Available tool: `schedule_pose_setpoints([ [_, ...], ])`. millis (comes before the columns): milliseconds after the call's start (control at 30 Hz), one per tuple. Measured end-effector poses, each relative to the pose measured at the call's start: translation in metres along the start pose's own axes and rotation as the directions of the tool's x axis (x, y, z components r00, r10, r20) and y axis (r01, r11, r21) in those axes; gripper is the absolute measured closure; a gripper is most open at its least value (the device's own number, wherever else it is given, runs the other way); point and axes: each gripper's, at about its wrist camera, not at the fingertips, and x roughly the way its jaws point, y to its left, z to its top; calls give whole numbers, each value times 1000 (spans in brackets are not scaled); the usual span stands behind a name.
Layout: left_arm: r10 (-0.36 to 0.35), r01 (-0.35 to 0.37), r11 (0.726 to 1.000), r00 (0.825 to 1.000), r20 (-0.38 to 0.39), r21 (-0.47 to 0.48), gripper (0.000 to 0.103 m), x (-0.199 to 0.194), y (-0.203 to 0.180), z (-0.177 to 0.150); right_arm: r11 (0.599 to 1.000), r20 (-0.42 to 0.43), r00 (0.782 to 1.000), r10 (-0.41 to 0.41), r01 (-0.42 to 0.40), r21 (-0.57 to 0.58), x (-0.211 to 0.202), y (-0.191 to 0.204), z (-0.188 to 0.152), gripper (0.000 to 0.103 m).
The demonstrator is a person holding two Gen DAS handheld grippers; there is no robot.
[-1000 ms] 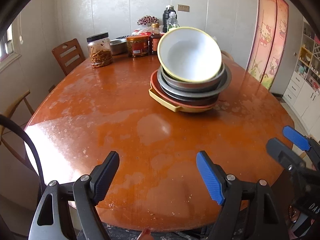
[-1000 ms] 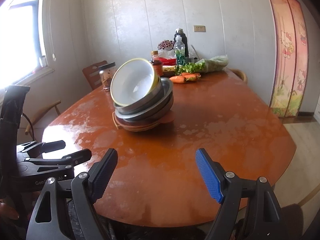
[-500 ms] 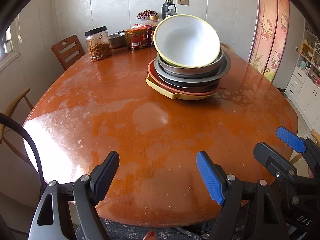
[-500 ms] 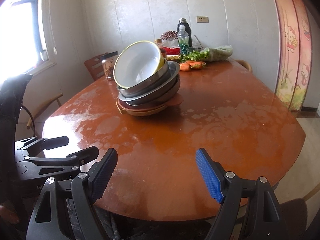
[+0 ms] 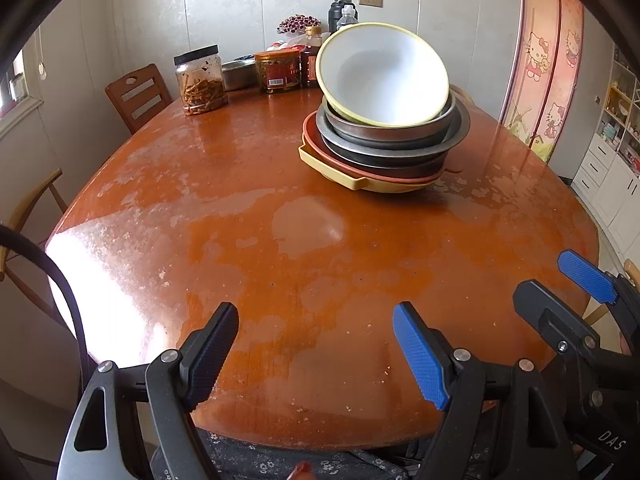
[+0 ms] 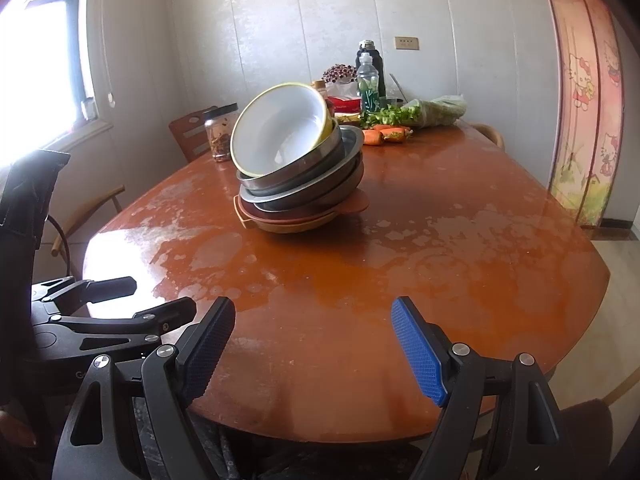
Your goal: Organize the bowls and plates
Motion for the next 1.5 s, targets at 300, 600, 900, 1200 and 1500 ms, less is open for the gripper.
schedule_pose_setpoints([
  [300,5,-5,1000,1000,-2,-6,24,1,0,-1,1000,-1,1000,-1,1,4,0,0,0,21],
  [600,3,-3,1000,1000,-5,0,24,1,0,-2,1000,-4,1000,-9,9,4,0,2,0,21],
  [900,5,-5,1000,1000,-4,6,24,0,-2,-3,1000,-13,1000,-16,15,-1,1,2,-1,21],
  [1200,3,-3,1000,1000,-7,9,24,1,-2,-4,1000,-14,1000,-12,12,-2,3,2,-2,21],
  [1500,6,-6,1000,1000,-14,4,24,3,-2,-5,1000,-10,1000,-24,24,6,2,1,-2,21],
])
